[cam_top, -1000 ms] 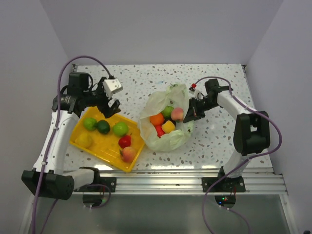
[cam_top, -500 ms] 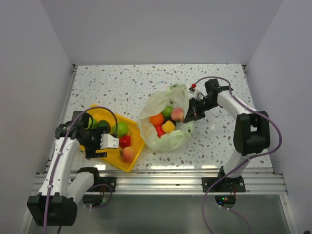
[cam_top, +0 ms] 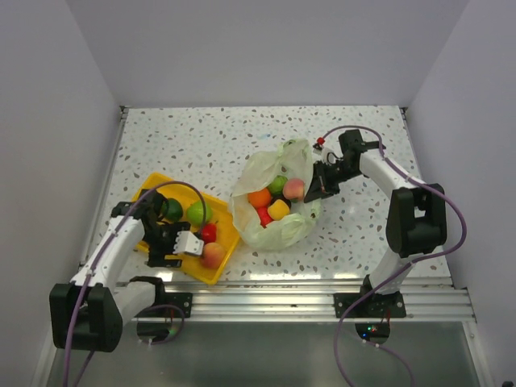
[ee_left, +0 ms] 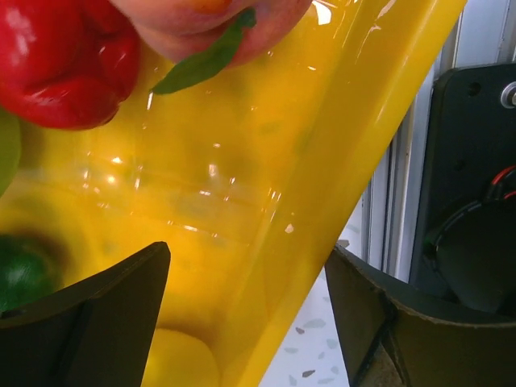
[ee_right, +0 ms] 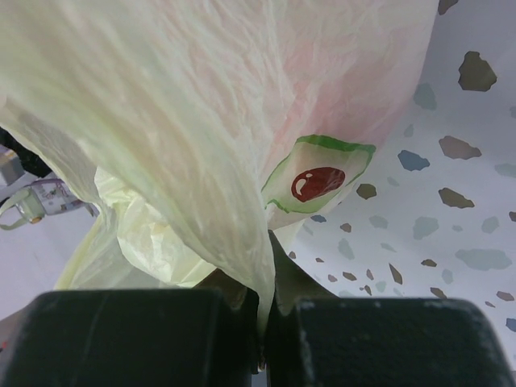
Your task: Place the fake fruits into the plastic bag and tie a complex knot
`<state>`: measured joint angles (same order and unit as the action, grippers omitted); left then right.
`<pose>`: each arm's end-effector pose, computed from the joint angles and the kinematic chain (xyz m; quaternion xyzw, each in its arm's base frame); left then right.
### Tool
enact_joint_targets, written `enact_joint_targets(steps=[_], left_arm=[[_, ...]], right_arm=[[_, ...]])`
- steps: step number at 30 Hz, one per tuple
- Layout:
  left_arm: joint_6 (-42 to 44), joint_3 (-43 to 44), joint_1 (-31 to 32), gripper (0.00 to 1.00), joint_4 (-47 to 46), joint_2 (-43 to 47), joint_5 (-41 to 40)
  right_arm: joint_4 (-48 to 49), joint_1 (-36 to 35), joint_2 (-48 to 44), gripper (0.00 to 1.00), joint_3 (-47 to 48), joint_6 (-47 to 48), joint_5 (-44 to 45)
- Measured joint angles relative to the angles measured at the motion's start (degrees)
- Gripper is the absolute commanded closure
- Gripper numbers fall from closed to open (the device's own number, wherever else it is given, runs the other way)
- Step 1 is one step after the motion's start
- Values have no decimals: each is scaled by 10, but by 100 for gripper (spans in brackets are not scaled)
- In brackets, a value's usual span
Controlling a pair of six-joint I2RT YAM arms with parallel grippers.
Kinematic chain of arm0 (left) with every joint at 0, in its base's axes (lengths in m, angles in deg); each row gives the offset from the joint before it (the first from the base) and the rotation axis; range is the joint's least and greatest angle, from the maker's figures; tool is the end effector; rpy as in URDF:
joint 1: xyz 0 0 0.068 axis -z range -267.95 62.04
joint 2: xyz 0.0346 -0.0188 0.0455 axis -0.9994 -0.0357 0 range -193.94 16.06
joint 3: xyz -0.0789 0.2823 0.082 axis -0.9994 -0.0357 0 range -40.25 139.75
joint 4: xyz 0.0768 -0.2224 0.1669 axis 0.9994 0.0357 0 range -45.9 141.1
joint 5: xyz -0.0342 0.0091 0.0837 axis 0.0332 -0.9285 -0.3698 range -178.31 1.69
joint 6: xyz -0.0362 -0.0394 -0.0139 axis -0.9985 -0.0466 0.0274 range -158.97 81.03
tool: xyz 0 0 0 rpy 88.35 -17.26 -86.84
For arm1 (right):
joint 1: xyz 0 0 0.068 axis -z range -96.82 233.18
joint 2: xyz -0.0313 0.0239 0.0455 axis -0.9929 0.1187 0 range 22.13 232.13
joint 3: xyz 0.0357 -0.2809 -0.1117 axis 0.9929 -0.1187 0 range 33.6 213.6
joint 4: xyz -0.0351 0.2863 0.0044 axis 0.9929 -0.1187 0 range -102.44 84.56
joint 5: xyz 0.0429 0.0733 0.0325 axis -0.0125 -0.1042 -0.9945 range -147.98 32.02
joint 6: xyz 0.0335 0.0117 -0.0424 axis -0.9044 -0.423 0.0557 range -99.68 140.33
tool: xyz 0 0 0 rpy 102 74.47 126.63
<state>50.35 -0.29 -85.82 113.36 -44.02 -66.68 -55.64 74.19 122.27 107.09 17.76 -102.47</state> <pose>0.1503 -0.0193 0.2238 0.7041 0.6849 -0.1321 0.1333 0.3580 0.0834 0.2381 -0.0949 0.9156 0.3848 0.0677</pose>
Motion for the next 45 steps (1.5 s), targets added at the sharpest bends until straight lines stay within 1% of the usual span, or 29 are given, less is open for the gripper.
enact_joint_targets(steps=[1,4,5,7,8,10,15,16,18,19,21,24,26,28,30,33,36,39,43,45], left_arm=[[-3,-7,10,19,-8,-7,-1],[-17,-33,30,28,-34,-17,-8],[-24,-43,33,35,-45,-19,-12],[-38,-54,35,42,-54,-23,-18],[-47,-59,35,48,-59,-27,-22],[-61,-62,33,55,-62,-39,-28],[-78,-63,11,66,-88,-42,-36],[-80,-62,8,72,-94,-42,-36],[-83,-59,-2,78,-108,-47,-39],[-87,-56,-8,82,-115,-53,-42],[-96,-50,-28,85,-127,-63,-49],[-116,-45,-67,100,-148,-71,-58],[-140,-40,-74,100,-165,-80,-63],[-185,-20,-75,100,-181,-108,-65],[-245,25,-75,100,-192,-164,-65],[-352,121,-76,100,-214,-261,-51],[-454,189,-74,100,-244,-320,-37],[-547,214,-66,100,-287,-337,-49],[-692,221,-58,100,-348,-339,-105],[-760,235,-59,100,-354,-353,-140]], right_arm=[[0,0,0,100,1,0,0],[0,0,0,100,3,0,0],[0,0,0,100,4,0,0],[0,0,0,100,4,0,0],[-1,0,0,100,5,0,0],[-2,0,0,100,5,0,0],[-4,0,0,100,6,2,0],[-5,0,0,100,6,2,0],[-5,0,0,100,6,2,0],[-5,0,0,100,6,2,0],[-5,0,0,100,6,2,0],[-7,0,0,100,6,3,0],[-7,0,0,100,6,2,0],[-7,0,0,100,6,2,0],[-7,0,1,100,7,2,0],[-8,0,1,100,8,2,0],[-10,0,1,100,9,3,0],[-11,0,1,100,9,3,0],[-11,0,1,100,9,4,0],[-12,0,1,100,9,4,0]])
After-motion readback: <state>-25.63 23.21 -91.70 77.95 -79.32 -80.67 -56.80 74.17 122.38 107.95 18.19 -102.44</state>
